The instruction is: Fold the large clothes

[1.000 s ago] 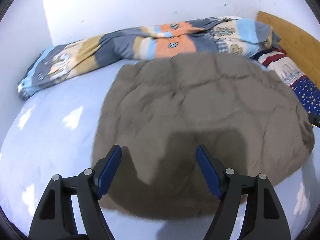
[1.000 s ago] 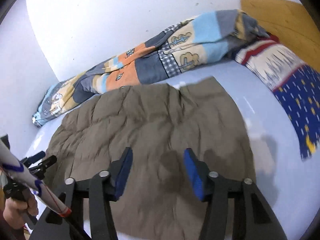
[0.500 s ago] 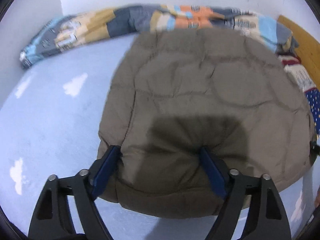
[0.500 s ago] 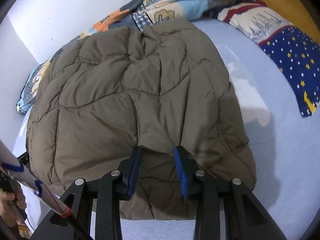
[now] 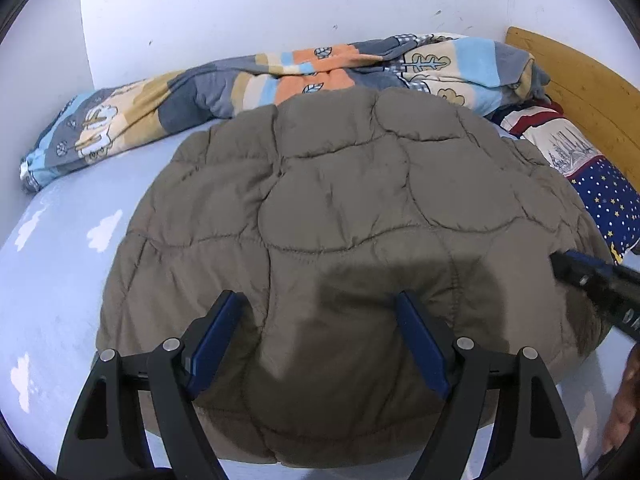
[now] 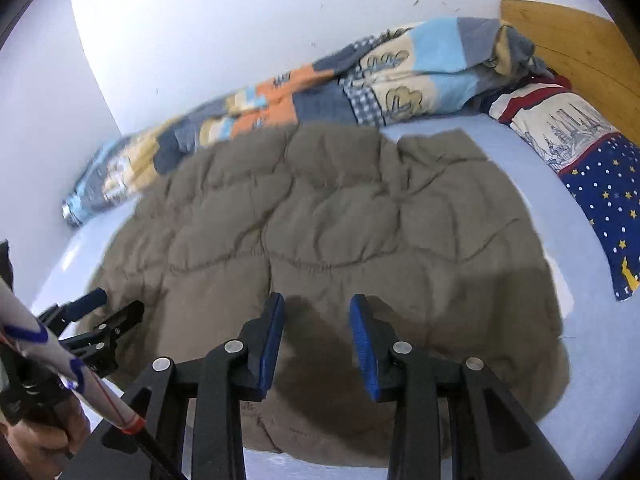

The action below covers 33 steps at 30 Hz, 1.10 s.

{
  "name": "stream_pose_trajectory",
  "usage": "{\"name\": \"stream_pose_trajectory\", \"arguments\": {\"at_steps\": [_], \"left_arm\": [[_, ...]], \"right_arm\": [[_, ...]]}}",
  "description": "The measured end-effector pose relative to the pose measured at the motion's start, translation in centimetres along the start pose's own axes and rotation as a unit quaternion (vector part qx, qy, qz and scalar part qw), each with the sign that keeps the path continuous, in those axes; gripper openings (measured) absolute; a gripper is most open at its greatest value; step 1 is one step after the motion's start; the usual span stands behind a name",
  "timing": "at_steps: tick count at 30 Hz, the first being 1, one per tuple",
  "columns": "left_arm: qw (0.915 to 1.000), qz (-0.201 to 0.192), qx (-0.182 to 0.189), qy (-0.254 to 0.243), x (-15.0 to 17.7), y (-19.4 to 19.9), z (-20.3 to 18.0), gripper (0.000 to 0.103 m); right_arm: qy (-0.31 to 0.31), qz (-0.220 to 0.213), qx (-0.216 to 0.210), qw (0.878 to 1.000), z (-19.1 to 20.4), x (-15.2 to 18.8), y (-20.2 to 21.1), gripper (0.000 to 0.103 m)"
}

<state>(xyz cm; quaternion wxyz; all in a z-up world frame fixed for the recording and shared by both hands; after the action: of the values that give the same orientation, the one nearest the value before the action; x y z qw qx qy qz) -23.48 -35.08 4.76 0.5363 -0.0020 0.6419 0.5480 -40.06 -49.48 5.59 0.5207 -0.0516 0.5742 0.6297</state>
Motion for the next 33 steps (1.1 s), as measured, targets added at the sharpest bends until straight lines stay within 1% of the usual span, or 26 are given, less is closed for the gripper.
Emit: {"name": "stream_pose_trajectory", "arguments": {"at_steps": [3, 6, 27, 30, 33], "left_arm": [[1.0, 0.003, -0.001, -0.003, 0.4, -0.1, -0.3, 0.08], [0.9999, 0.001, -0.008, -0.009, 0.6, 0.0, -0.5, 0.08], [0.9999, 0.004, -0.008, -0.008, 0.6, -0.1, -0.2, 0.08], [1.0, 0.001, -0.004, 0.0, 0.3, 0.4, 0.1, 0.08], [0.9997, -0.015, -0.02, 0.0, -0.3, 0.9, 1.1, 0.08]], "right_arm": [[0.004, 0.022, 0.008, 1.0, -0.2, 0.7, -1.5, 0.038], [0.007, 0.032, 0.012, 0.999, -0.4, 1.3, -2.0, 0.038], [0.013, 0.041, 0.02, 0.999, -0.5, 1.5, -2.2, 0.04], [0.009, 0.042, 0.021, 0.999, -0.6, 1.5, -2.1, 0.041], [0.004, 0.04, 0.014, 0.999, -0.5, 1.3, -1.5, 0.042]]}}
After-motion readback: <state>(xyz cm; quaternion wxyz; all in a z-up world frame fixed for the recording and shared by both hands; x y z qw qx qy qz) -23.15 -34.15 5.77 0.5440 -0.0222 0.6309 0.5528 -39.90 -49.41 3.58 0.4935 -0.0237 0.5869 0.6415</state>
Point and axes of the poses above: each gripper's, at about its wrist camera, not at the fingertips, and y roughly against the way its jaws point, z to its left, x to its underside, the point moved 9 cm from there along -y, roughly the way its jaws point, and after that the axes turned 14 degrees about -x, right-handed, at the moved point
